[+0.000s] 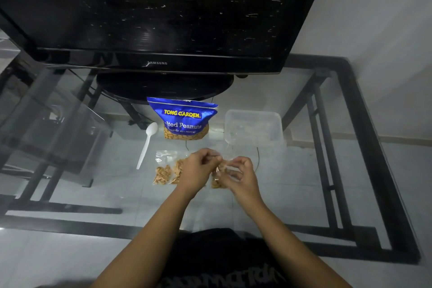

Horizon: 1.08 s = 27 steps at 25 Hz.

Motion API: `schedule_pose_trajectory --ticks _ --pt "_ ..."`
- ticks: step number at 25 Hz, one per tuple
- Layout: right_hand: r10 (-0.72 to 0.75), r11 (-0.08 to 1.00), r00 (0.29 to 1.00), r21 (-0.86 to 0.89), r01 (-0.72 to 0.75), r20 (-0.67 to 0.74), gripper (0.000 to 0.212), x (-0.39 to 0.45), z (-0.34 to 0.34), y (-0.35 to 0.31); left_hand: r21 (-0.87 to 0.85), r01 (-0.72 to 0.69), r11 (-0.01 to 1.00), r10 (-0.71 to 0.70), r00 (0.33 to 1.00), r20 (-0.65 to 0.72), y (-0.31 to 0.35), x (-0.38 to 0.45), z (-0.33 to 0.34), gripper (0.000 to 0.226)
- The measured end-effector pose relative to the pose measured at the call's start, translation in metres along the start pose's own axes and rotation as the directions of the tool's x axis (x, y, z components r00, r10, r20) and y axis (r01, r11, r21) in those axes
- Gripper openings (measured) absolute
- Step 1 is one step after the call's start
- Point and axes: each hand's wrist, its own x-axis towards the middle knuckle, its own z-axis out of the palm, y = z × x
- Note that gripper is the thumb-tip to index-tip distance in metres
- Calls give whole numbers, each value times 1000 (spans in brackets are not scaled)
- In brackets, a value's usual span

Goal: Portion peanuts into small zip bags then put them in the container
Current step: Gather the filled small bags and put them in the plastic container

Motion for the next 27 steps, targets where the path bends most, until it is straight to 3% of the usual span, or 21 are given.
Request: schedule_pose_trajectory --ticks 2,5,9,14,18,24,27 --pt "56 996 998 68 -53 -38 28 3 -3 -7 -123 10 992 -6 999 37 6 -3 -2 9" --pt "0 1000 998 -21 -1 -67 5 11 -9 -12 -201 77 977 -60 994 90 12 -4 -3 9" --pt "-51 995 994 -89 42 -98 9 12 -15 -17 -163 64 985 -51 995 85 18 -4 2 6" --pt "-153 946 983 -303 115 -105 10 17 -22 -17 197 -153 968 150 988 29 26 -6 8 7" --pt "-211 892 969 -430 138 -126 11 20 -17 -23 321 -127 939 153 986 -58 26 -5 8 9" --pt "-200 897 973 -422 134 -115 11 23 -20 -23 286 -113 952 134 990 -55 20 1 -4 11" --pt "-88 967 994 -244 69 -66 12 21 -21 -25 158 -118 980 129 990 -58 15 -3 -6 10"
